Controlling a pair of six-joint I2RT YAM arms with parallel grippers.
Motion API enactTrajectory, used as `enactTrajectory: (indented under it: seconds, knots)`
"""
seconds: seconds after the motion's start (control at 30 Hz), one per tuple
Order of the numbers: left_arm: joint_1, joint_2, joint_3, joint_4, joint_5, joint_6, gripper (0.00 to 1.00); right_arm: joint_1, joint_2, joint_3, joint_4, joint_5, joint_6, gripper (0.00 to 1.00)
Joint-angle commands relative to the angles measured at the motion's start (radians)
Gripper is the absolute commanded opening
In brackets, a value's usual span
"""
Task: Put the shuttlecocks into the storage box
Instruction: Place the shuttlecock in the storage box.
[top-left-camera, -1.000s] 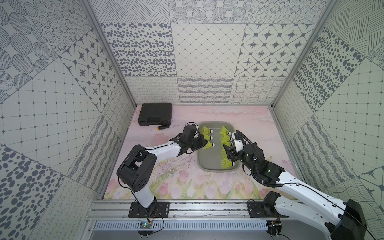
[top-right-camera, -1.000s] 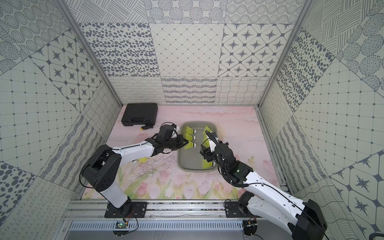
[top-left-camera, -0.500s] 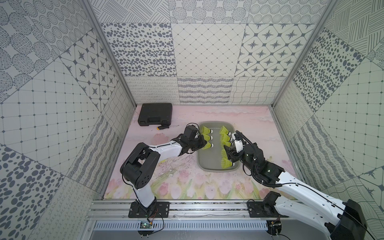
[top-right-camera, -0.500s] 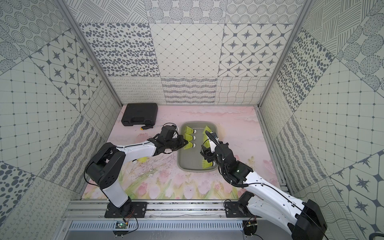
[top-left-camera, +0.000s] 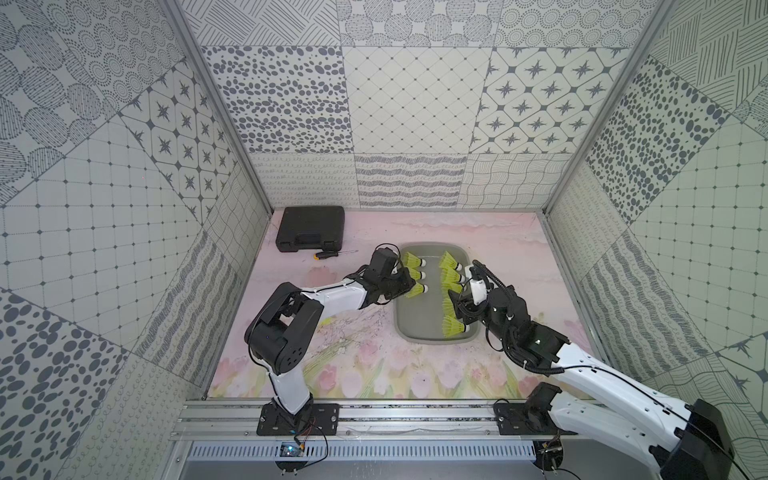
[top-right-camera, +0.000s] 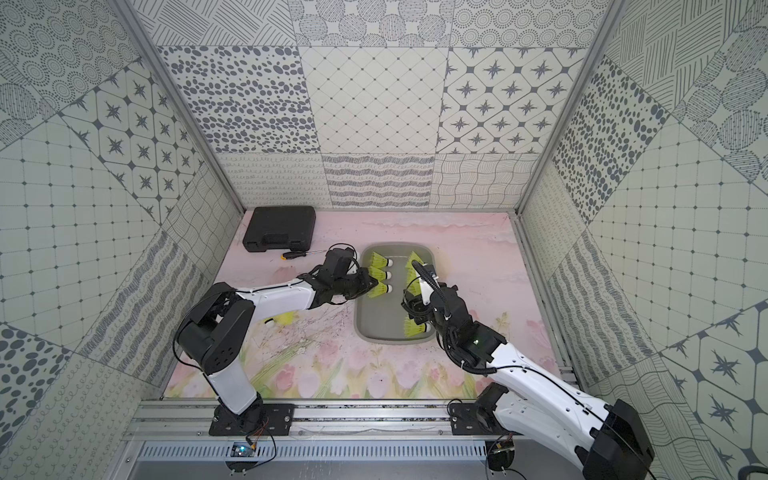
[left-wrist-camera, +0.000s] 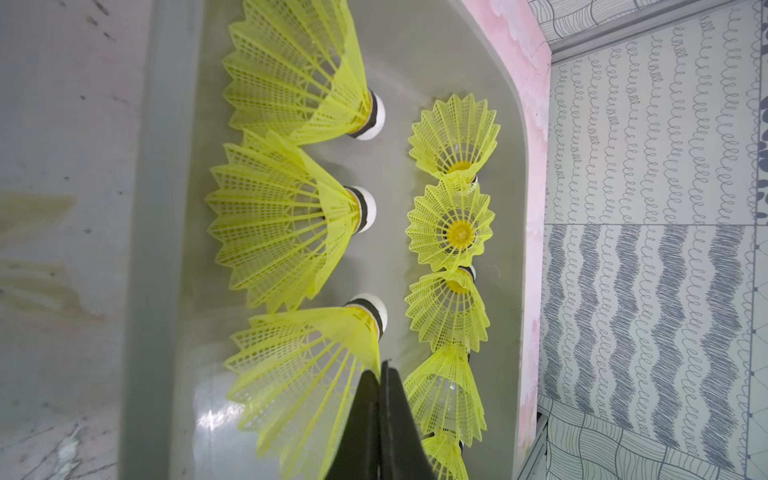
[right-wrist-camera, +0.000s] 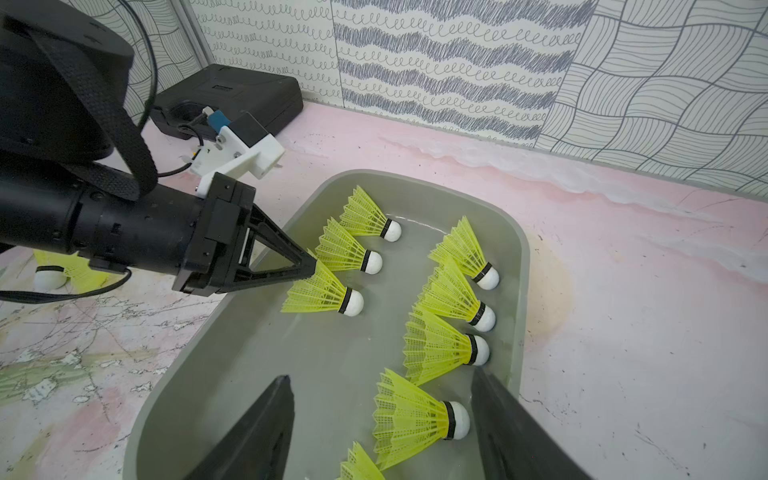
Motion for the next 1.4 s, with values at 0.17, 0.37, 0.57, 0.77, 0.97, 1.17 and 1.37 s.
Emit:
enactTrajectory:
  seconds: [0.17, 0.37, 0.57, 0.77, 0.97, 1.17, 1.37]
  knots:
    - [-0.007, 0.021, 0.035, -0.04, -0.007, 0.043, 0.03, -0.009, -0.025, -0.022, 0.017, 0.004, 0.012, 0.71]
    - [-0.006, 0.016, 0.046, -0.082, -0.026, 0.059, 0.05, -0.012, -0.026, -0.026, 0.017, 0.003, 0.015, 0.71]
    - [-0.006, 0.028, 0.07, -0.124, -0.034, 0.076, 0.08, -0.013, -0.028, -0.027, 0.019, 0.0, 0.017, 0.71]
    - [-0.008, 0.034, 0.074, -0.134, -0.037, 0.074, 0.13, -0.017, -0.031, -0.027, 0.016, 0.002, 0.017, 0.71]
    - [-0.007, 0.033, 0.073, -0.142, -0.04, 0.078, 0.24, -0.02, -0.032, -0.027, 0.021, -0.002, 0.018, 0.71]
    - [-0.008, 0.037, 0.086, -0.175, -0.056, 0.092, 0.34, -0.02, -0.033, -0.027, 0.02, -0.003, 0.017, 0.71]
    - [-0.007, 0.05, 0.106, -0.206, -0.055, 0.112, 0.41, -0.022, -0.031, -0.026, 0.02, -0.006, 0.018, 0.71]
